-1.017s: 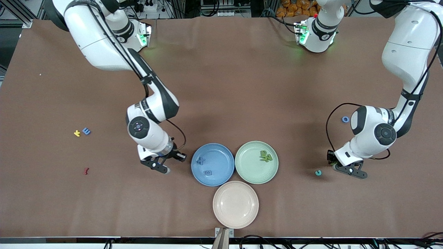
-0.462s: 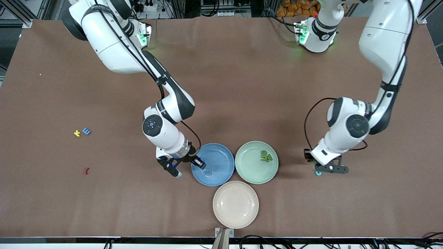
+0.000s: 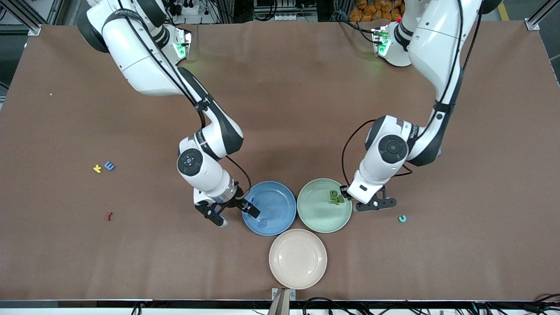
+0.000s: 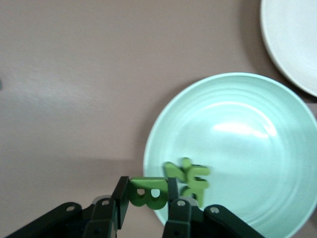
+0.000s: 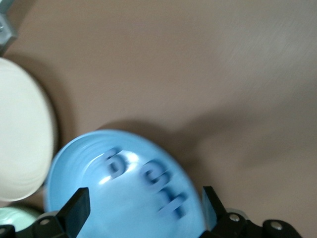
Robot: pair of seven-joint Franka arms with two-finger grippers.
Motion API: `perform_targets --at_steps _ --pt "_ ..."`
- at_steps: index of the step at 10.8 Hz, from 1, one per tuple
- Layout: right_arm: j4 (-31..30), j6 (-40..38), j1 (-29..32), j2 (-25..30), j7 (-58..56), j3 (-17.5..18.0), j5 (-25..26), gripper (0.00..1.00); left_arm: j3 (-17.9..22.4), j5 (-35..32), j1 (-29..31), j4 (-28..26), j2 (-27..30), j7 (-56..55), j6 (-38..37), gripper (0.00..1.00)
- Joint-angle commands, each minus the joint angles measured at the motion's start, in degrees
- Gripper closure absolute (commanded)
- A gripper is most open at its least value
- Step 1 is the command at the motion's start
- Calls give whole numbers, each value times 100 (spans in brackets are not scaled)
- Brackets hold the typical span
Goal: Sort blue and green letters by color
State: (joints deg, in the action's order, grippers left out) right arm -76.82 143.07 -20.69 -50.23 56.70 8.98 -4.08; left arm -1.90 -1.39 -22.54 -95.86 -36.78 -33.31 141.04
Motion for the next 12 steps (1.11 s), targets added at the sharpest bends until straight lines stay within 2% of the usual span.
perform_targets --at_steps 1,2,3,4,5,7,9,12 --pt "-96 -681 521 30 -1185 17 407 0 137 201 -215 462 -337 -534 -103 100" --pt "-375 -814 653 162 -1562 8 574 0 137 209 -277 532 -434 -745 -103 100" --pt "-648 -816 758 285 -1740 -10 828 0 137 209 -312 585 -461 -843 -103 85" --pt "-781 -842 829 408 -1829 -10 1109 0 137 209 -304 586 -461 -844 -95 25" --pt "-817 -912 891 513 -2012 -19 1320 0 137 201 -295 586 -461 -835 -94 0" --pt "-870 -1526 1154 742 -2696 -10 1454 0 137 174 -260 586 -453 -826 -94 0" --pt "-975 -1580 1234 804 -3024 8 1445 0 94 69 -85 551 -357 -730 -94 0" --pt "-1458 -1580 1427 1199 -3726 17 1419 0 -301 -116 634 253 -146 592 -103 0"
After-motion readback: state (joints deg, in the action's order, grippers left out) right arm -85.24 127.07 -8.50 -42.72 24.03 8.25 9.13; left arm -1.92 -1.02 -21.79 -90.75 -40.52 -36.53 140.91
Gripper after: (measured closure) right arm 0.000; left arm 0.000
